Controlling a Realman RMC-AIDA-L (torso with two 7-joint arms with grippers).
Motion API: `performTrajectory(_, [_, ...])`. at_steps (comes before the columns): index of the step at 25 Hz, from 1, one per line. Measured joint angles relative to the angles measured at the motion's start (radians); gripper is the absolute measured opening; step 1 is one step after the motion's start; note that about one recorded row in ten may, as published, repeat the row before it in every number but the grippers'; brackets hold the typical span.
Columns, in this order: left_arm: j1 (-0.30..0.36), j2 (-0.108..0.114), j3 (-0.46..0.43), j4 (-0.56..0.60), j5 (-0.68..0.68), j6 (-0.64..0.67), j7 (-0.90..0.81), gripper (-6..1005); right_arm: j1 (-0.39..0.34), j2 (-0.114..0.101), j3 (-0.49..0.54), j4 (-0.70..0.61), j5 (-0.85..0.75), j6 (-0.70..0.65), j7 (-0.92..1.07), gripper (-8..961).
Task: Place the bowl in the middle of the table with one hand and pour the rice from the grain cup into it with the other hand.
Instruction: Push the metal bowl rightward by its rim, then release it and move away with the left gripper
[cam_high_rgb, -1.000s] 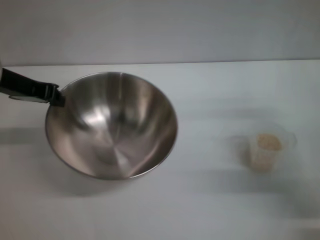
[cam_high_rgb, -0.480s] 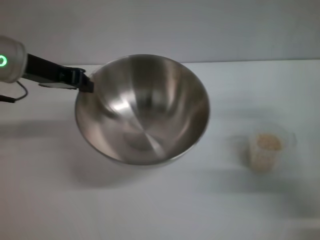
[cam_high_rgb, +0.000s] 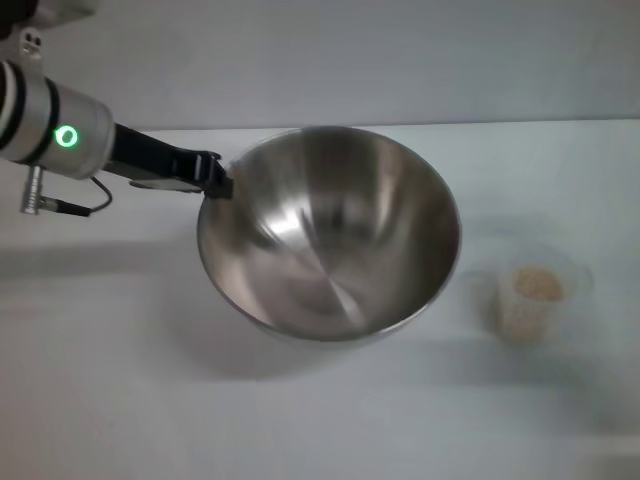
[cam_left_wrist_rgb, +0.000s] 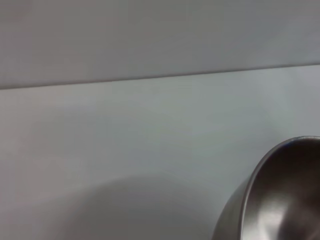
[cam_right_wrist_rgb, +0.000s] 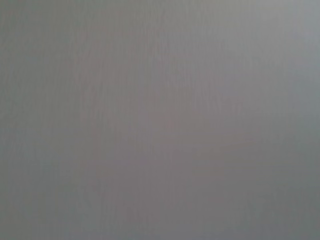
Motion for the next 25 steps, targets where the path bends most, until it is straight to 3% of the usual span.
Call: performTrajectory(25, [-0.013,-0.003,0.089,0.113,0.006,0.122,-0.001,83,-0.005,-0.002,0.000,-0.001,0.000,-0.005,0.001,633])
